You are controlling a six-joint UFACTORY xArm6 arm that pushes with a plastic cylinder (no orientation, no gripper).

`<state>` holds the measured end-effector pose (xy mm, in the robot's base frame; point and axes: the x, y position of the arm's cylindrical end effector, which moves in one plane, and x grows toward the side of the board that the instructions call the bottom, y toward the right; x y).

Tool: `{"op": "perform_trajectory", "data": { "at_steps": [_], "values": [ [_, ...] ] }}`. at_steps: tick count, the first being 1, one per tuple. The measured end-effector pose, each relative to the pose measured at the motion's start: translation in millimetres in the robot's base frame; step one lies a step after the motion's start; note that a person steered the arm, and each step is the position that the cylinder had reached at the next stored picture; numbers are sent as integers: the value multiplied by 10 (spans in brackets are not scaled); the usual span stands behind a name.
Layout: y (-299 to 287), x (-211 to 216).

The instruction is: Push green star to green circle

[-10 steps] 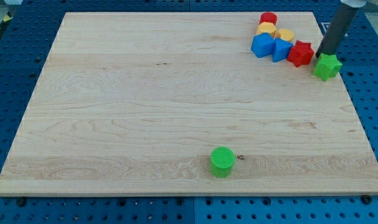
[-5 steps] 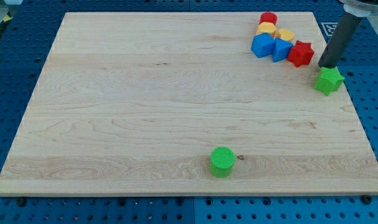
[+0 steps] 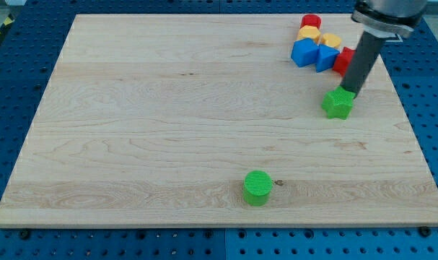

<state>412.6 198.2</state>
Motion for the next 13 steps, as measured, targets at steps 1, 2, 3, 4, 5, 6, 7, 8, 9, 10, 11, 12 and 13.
{"op": "perform_trajectory", "data": {
  "at_steps": [1,2,3,4,5,6,7,8,9,10,11,12,13],
  "values": [
    [-263,68],
    [-152,215],
    [-87,285],
    [-87,322],
    [26,508],
    [5,603],
    [-339,616],
    [-743,622],
    [-1101,625],
    [-1377,642],
    [-1593,659],
    [-1751,684],
    [-1847,812]
  ]
}}
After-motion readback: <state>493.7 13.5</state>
